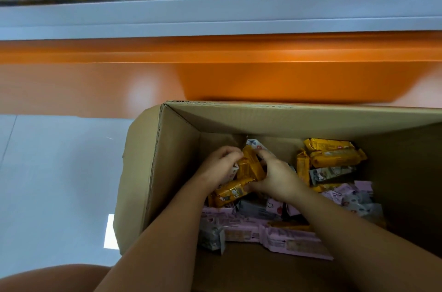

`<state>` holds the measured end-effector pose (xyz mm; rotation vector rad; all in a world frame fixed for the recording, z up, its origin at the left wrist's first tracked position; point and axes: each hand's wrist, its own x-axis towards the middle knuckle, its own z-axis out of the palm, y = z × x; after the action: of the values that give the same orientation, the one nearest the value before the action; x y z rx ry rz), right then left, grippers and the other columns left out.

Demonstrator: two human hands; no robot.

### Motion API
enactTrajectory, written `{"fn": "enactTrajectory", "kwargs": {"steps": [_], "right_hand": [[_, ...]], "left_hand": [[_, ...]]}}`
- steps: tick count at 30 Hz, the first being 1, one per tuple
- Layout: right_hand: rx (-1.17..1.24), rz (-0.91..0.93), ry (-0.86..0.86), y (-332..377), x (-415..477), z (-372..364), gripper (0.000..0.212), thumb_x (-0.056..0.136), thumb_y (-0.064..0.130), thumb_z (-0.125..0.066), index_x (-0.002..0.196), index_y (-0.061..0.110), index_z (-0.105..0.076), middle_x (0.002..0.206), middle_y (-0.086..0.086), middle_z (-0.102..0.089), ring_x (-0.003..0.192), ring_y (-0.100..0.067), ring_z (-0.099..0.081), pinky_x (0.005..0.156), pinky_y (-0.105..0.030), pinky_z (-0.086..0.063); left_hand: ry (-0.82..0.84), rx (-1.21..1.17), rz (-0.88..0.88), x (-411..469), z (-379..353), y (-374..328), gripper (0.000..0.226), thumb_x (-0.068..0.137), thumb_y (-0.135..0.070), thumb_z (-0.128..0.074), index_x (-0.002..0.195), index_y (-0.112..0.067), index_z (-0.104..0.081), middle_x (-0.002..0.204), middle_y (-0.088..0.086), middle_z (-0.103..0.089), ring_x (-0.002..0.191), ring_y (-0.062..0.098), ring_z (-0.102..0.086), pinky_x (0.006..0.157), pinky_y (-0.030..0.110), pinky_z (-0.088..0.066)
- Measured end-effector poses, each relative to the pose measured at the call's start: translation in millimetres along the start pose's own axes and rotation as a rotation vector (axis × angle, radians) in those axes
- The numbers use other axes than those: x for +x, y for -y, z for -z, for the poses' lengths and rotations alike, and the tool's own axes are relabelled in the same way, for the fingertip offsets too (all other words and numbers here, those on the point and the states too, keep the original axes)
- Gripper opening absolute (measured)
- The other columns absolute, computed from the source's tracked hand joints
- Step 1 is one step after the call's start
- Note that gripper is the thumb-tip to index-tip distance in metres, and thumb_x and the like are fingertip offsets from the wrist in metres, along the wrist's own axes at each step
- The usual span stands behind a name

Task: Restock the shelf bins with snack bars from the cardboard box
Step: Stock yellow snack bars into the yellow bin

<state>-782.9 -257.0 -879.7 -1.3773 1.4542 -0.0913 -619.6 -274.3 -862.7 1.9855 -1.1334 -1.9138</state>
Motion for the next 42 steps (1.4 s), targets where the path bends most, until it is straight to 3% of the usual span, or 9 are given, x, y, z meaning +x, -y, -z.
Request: {"fn": "enactTrajectory", "kwargs": {"steps": [5,11,15,20,24,27,34,38,42], "right_hand": [[0.122,0.044,-0.073,-2,-3,8,0.092,0.068,0.024,-0.083,0.143,0.032,-0.029,0.126,0.004,-0.051,0.114,-0.014,-0.051,0.092,-0.028,-0.045],[0.114,0.040,-0.099,-6,-3,19,0.081,0.069,0.018,-0.083,0.139,0.024,-0.042,0.123,0.005,-0.058,0.108,-0.006,-0.052,0.082,-0.012,-0.037],[0.094,0.032,-0.110,-2,-5,17,0.075,0.072,0.017,-0.080,0.138,0.022,-0.044,0.122,0.004,-0.059,0.103,-0.004,-0.051,0.073,-0.002,-0.034],[0.031,-0.004,-0.120,1,-10,27,0.073,0.068,0.014,-0.082,0.133,0.018,-0.050,0.120,-0.001,-0.060,0.111,-0.017,-0.055,0.090,-0.022,-0.040],[-0.003,0.022,-0.091,14,-23,43,0.042,0.071,0.009,-0.080,0.109,0.017,-0.064,0.099,0.000,-0.064,0.094,-0.015,-0.059,0.079,-0.026,-0.044],[-0.019,0.073,-0.119,24,-40,56,0.033,0.069,0.007,-0.080,0.092,0.024,-0.063,0.091,0.005,-0.062,0.086,-0.012,-0.057,0.071,-0.023,-0.039],[-0.012,0.134,-0.240,62,-96,96,0.040,0.074,0.005,-0.078,0.107,0.021,-0.063,0.104,0.003,-0.061,0.100,-0.018,-0.060,0.089,-0.042,-0.052],[-0.085,0.265,-0.324,93,-138,119,0.039,0.075,0.008,-0.078,0.106,0.024,-0.060,0.109,0.008,-0.058,0.100,-0.007,-0.052,0.083,-0.013,-0.038],[-0.203,0.392,-0.376,131,-182,138,0.041,0.075,0.012,-0.079,0.107,0.027,-0.059,0.104,0.016,-0.057,0.097,-0.002,-0.052,0.074,-0.007,-0.035]], "left_hand": [[0.040,-0.040,-0.064,-1,2,-12,0.024,0.095,-0.027,-0.051,0.118,-0.030,-0.057,0.123,0.000,-0.056,0.112,0.016,-0.053,0.088,0.029,-0.043],[0.151,0.371,-0.164,-2,-4,-25,0.051,0.084,-0.010,-0.066,0.131,-0.022,-0.053,0.119,0.003,-0.059,0.104,0.012,-0.058,0.089,0.027,-0.049],[0.088,0.573,-0.276,-6,-10,-20,0.053,0.081,-0.014,-0.072,0.130,-0.023,-0.053,0.124,0.000,-0.058,0.110,0.013,-0.055,0.093,0.027,-0.046],[0.026,0.527,-0.363,-15,-11,-26,0.041,0.084,-0.017,-0.067,0.124,-0.025,-0.058,0.118,-0.001,-0.063,0.108,0.011,-0.057,0.091,0.025,-0.045],[0.038,0.491,-0.360,-30,-8,-39,0.035,0.084,-0.017,-0.065,0.118,-0.026,-0.059,0.106,-0.003,-0.066,0.098,0.012,-0.061,0.090,0.036,-0.051],[0.033,0.405,-0.388,-49,-3,-49,0.031,0.084,-0.013,-0.065,0.113,-0.026,-0.060,0.100,-0.002,-0.069,0.095,0.014,-0.065,0.089,0.043,-0.053],[-0.056,0.288,-0.464,-103,20,-86,0.036,0.084,-0.020,-0.066,0.112,-0.035,-0.050,0.110,-0.002,-0.064,0.103,0.013,-0.061,0.097,0.042,-0.048],[-0.055,0.272,-0.546,-145,35,-116,0.027,0.087,-0.014,-0.063,0.107,-0.029,-0.052,0.113,0.001,-0.063,0.102,0.015,-0.059,0.088,0.035,-0.049],[-0.052,0.256,-0.648,-195,48,-142,0.029,0.089,-0.001,-0.056,0.104,-0.024,-0.047,0.105,0.002,-0.061,0.083,0.016,-0.056,0.070,0.027,-0.046]]}}
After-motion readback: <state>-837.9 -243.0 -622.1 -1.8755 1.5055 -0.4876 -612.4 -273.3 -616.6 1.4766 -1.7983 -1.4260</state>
